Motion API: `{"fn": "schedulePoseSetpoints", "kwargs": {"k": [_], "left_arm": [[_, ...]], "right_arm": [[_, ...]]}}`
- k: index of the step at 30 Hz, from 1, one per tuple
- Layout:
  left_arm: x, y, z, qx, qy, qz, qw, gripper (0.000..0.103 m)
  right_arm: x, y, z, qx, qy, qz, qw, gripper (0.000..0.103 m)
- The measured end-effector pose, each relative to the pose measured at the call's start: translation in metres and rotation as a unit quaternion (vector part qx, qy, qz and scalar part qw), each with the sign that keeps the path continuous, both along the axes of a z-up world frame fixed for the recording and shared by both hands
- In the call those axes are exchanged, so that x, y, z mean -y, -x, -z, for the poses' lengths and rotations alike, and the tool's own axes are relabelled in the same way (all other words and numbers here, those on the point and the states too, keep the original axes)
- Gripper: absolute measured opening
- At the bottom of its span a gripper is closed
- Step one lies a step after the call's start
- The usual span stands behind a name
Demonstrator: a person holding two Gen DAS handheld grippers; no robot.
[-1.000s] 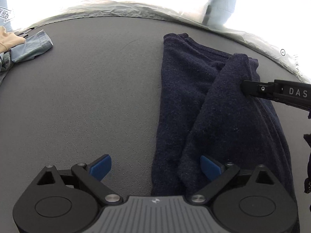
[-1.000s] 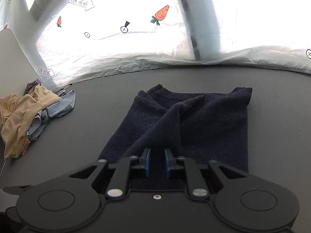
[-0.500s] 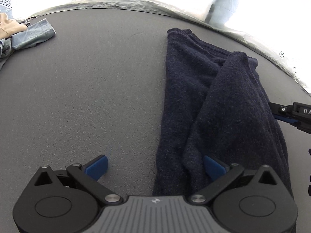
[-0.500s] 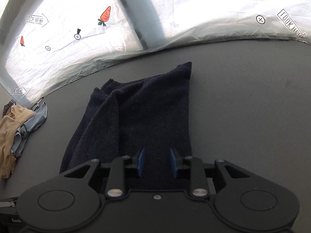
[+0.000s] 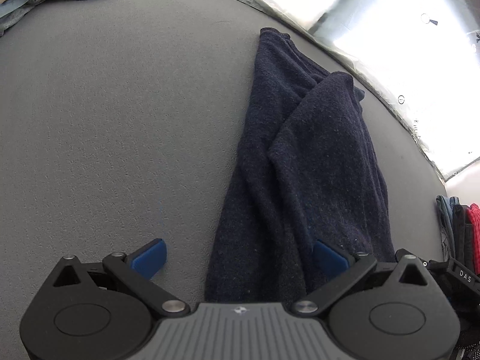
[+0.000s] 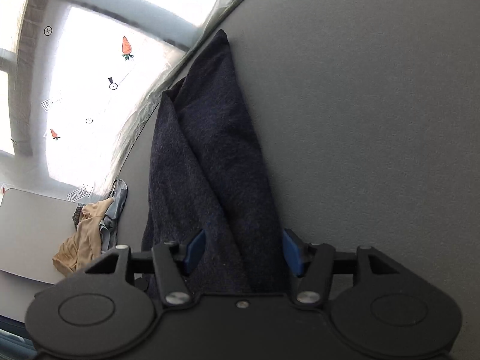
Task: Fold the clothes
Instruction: 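Grasp the folded sweater end with the left tool while the right tool pinches it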
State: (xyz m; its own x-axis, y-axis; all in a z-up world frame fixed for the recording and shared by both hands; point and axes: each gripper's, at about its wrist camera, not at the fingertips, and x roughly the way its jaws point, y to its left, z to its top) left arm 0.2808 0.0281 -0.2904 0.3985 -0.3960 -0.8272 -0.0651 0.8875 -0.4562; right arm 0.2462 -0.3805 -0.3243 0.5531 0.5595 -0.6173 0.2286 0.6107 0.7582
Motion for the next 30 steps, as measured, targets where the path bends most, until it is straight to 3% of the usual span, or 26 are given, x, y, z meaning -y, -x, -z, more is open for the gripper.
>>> {"fn": "schedulePoseSetpoints", "kwargs": {"k": [4, 6, 12, 15, 18, 20, 21, 22, 23, 24, 25, 27, 30], "left_arm": [[-0.002, 0.017, 0.003, -0.007, 0.037, 0.024, 0.9990, 0.102], [-0.008, 0.025, 0.007, -0.013, 0.072, 0.021, 0.9971, 0.102], [-0.020, 0.043, 0.020, -0.041, 0.168, 0.012, 0.9848, 0.101], [-0.013, 0.049, 0.022, -0.050, 0.181, 0.037, 0.9815, 0.100], [-0.006, 0.056, 0.017, -0.037, 0.157, 0.050, 0.9857, 0.097], [-0.003, 0.058, 0.014, -0.031, 0.143, 0.052, 0.9879, 0.094], [-0.002, 0.060, 0.014, -0.028, 0.137, 0.050, 0.9889, 0.089], [-0.003, 0.061, 0.013, -0.026, 0.130, 0.047, 0.9901, 0.085], [-0.003, 0.063, 0.012, -0.023, 0.120, 0.042, 0.9916, 0.076], [-0.004, 0.065, 0.011, -0.021, 0.109, 0.036, 0.9931, 0.062], [-0.005, 0.066, 0.011, -0.020, 0.098, 0.029, 0.9946, 0.055], [-0.009, 0.070, 0.012, -0.019, 0.093, 0.012, 0.9954, 0.026], [-0.014, 0.077, 0.003, -0.004, 0.088, -0.006, 0.9961, 0.016]], "right_arm": [[0.003, 0.013, 0.013, -0.012, -0.061, 0.013, 0.998, 0.059], [0.003, 0.020, 0.020, -0.018, -0.094, 0.017, 0.995, 0.059], [-0.007, 0.032, 0.021, -0.018, -0.114, -0.009, 0.993, 0.059], [-0.017, 0.034, 0.021, -0.018, -0.117, -0.036, 0.992, 0.058], [-0.028, 0.036, 0.021, -0.024, -0.109, -0.063, 0.992, 0.054], [-0.035, 0.036, 0.020, -0.028, -0.093, -0.075, 0.992, 0.044], [-0.037, 0.037, 0.019, -0.028, -0.084, -0.077, 0.993, 0.038], [-0.038, 0.038, 0.018, -0.025, -0.077, -0.079, 0.994, 0.026], [-0.039, 0.039, 0.017, -0.023, -0.071, -0.080, 0.994, 0.024], [-0.040, 0.040, 0.016, -0.017, -0.071, -0.076, 0.994, 0.023], [-0.040, 0.042, 0.015, -0.011, -0.071, -0.074, 0.995, 0.021], [-0.041, 0.044, 0.011, 0.004, -0.067, -0.071, 0.995, 0.020], [-0.040, 0.049, 0.002, 0.025, -0.074, -0.061, 0.995, 0.019]]}}
